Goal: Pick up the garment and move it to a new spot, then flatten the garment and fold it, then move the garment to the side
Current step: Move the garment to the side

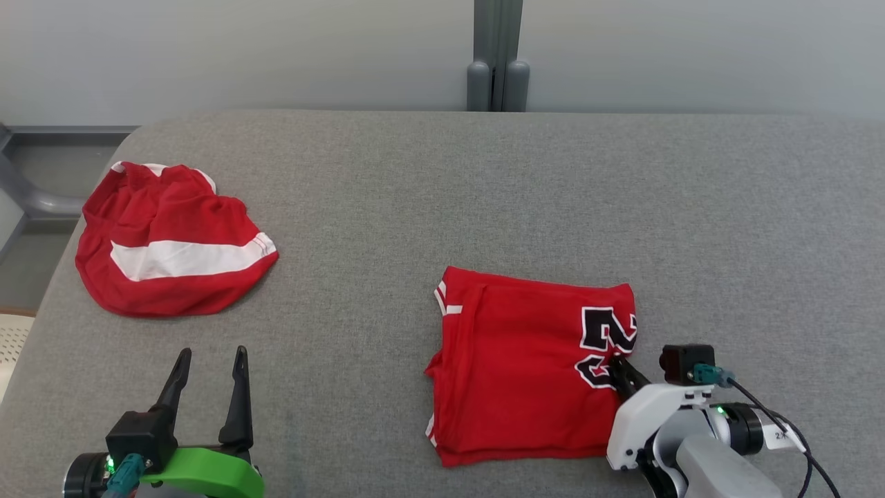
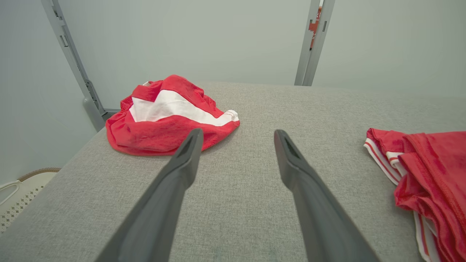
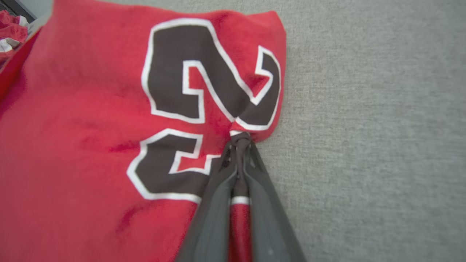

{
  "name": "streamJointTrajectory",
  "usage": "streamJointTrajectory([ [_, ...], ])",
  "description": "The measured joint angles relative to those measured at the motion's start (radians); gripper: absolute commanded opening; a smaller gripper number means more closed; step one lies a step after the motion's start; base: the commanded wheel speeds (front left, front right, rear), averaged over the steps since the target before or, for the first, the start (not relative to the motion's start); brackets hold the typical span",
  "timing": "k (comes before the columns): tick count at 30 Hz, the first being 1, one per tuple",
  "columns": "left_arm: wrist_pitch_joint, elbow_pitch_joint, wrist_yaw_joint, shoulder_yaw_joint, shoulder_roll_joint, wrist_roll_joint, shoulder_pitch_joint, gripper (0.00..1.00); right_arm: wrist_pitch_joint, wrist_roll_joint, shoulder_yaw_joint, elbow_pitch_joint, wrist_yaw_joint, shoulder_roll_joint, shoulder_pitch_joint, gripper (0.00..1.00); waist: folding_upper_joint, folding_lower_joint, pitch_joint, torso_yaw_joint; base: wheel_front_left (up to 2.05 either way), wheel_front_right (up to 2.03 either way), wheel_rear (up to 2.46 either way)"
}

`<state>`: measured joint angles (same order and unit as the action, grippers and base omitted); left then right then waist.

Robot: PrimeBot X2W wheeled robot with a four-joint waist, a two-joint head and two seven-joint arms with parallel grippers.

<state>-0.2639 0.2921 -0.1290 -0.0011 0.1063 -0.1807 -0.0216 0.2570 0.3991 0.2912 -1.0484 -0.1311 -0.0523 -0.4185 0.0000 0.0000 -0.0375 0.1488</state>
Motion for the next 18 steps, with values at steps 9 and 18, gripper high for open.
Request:
streamJointTrajectory([
  [9,0.000,-0.020,0.000,-0.013,-0.011,-0.015,-0.055,1.00,-0.005,-0.007,0.094,-0.010,-0.001,-0.057,-0.187,0.00,0.0000,0.0000,-0.061,0.003,0.00,0.00,0.00],
  [18,0.000,-0.118,0.000,-0.028,-0.012,-0.062,-0.171,1.00,-0.045,-0.044,0.139,0.017,-0.001,-0.228,-0.474,0.00,0.0000,0.0001,-0.207,-0.015,0.00,0.00,0.00],
])
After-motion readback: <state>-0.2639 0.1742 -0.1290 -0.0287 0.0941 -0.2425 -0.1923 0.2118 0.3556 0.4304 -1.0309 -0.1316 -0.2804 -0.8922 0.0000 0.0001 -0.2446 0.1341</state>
